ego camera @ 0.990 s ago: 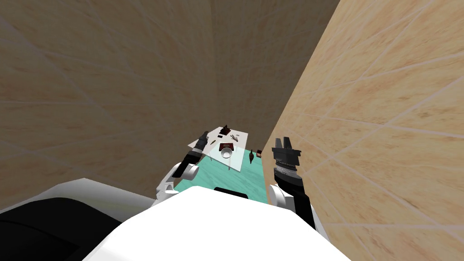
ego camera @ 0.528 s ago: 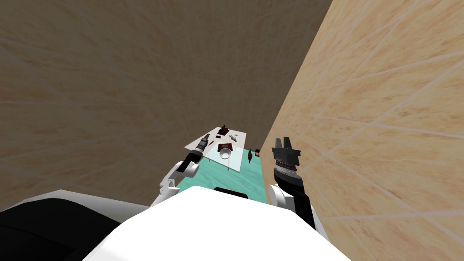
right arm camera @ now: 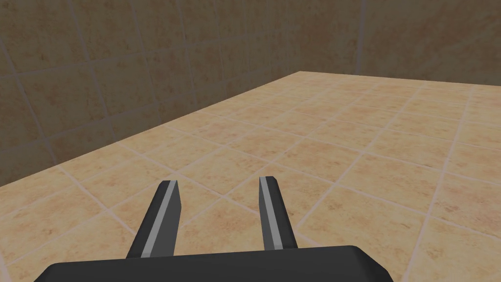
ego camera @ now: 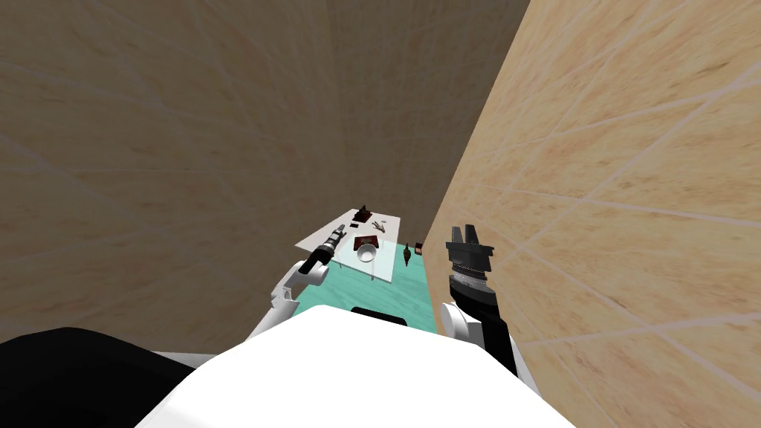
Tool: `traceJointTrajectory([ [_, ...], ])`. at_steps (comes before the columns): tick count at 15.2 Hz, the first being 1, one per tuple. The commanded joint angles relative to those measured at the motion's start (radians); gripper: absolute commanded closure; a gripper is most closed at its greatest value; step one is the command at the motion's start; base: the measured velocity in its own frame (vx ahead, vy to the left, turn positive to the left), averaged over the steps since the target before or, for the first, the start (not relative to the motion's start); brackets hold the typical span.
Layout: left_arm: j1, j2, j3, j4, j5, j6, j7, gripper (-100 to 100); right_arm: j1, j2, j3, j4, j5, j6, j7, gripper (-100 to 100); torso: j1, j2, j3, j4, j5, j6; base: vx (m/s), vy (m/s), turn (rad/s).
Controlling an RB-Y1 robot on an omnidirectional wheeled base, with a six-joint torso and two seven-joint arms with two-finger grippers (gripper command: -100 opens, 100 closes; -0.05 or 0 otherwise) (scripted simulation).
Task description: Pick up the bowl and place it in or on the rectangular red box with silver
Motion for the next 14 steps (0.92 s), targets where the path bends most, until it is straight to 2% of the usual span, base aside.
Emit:
traceJointTrajectory([
  [1,0.003,0.003,0.002,0.009,0.001,0.033,-0.001,-100,0.000,0.000,0.000,0.000,0.000,0.000,0.000,0,0.000,0.000,0.000,0.000,0.000,0.000,0.014,0.019,-0.033],
  [2,-0.014,0.004,0.007,0.039,-0.001,0.070,-0.007,-100,0.000,0.000,0.000,0.000,0.000,0.000,0.000,0,0.000,0.000,0.000,0.000,0.000,0.000,0.015,0.016,-0.081],
  [4,-0.014,0.004,0.007,0.039,-0.001,0.087,-0.007,-100,0.000,0.000,0.000,0.000,0.000,0.000,0.000,0,-0.001,0.000,0.000,0.000,0.000,0.000,0.013,0.014,-0.071],
  [5,-0.031,0.005,0.011,0.070,-0.003,0.121,-0.014,-100,0.000,0.000,0.000,0.000,0.000,0.000,0.000,0,-0.001,0.001,0.000,0.000,0.000,0.000,0.012,0.015,-0.106],
  [7,-0.031,0.005,0.011,0.070,-0.003,0.141,-0.014,-100,0.000,0.000,0.000,0.000,0.000,0.000,0.000,0,-0.001,0.001,0.000,0.000,0.000,0.000,0.012,0.017,-0.072],
  [8,-0.048,0.004,0.016,0.100,-0.005,0.174,-0.020,-100,0.000,0.000,0.000,0.000,0.000,0.000,0.000,0,-0.001,0.001,0.000,0.000,0.000,0.000,0.010,0.015,-0.068],
  [10,-0.048,0.004,0.016,0.100,-0.005,0.194,-0.020,-100,0.000,0.000,0.000,0.000,0.000,0.000,0.000,0,-0.001,0.001,0.000,0.000,0.000,0.000,0.011,0.014,-0.080],
  [11,-0.065,0.002,0.020,0.131,-0.007,0.230,-0.026,-100,0.000,0.000,0.000,0.000,0.000,0.000,0.000,0,-0.001,0.001,0.000,0.000,0.000,0.000,0.015,0.016,-0.100],
  [13,-0.065,0.002,0.020,0.131,-0.007,0.247,-0.026,-100,0.000,0.000,0.000,0.000,0.000,0.000,0.000,0,-0.001,0.001,0.000,0.000,0.000,0.000,0.012,0.016,-0.066],
  [14,-0.081,-0.001,0.024,0.161,-0.009,0.281,-0.032,-100,0.000,0.000,0.000,0.000,0.000,0.000,0.000,0,-0.001,0.001,0.000,0.000,0.000,0.000,0.010,0.015,-0.094],
])
